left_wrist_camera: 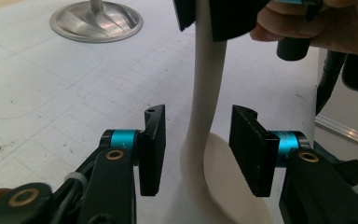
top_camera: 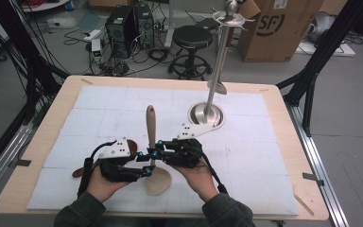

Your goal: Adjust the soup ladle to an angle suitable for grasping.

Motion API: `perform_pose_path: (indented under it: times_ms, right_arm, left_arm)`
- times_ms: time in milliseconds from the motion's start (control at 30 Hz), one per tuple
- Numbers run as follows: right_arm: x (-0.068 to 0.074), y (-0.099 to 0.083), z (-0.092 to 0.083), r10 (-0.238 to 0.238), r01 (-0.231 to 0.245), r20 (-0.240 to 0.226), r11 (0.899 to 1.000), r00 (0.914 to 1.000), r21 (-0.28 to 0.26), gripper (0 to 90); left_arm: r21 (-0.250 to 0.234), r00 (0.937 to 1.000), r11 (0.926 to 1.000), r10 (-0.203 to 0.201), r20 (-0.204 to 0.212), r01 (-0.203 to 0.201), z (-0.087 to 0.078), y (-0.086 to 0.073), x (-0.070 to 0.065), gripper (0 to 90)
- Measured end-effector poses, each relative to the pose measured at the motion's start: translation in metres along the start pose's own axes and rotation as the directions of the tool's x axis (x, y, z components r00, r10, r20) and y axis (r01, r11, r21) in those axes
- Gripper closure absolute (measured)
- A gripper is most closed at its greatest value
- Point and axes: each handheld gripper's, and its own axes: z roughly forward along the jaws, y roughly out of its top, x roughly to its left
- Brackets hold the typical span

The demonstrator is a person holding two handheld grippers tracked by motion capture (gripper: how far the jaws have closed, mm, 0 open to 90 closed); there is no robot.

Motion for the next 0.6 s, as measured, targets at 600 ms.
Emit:
perform_pose_path:
  times_ms: [600]
  right_arm:
    - [0.0031, 0.0005, 0.0045, -0.021, 0.022, -0.071, 1.000, 0.9973, 0.009, 72.8]
  left_arm:
    - [-0.027, 0.9986, 0.9991, 0.033, 0.042, -0.032, -0.0025, 0.0015, -0.0053, 79.1]
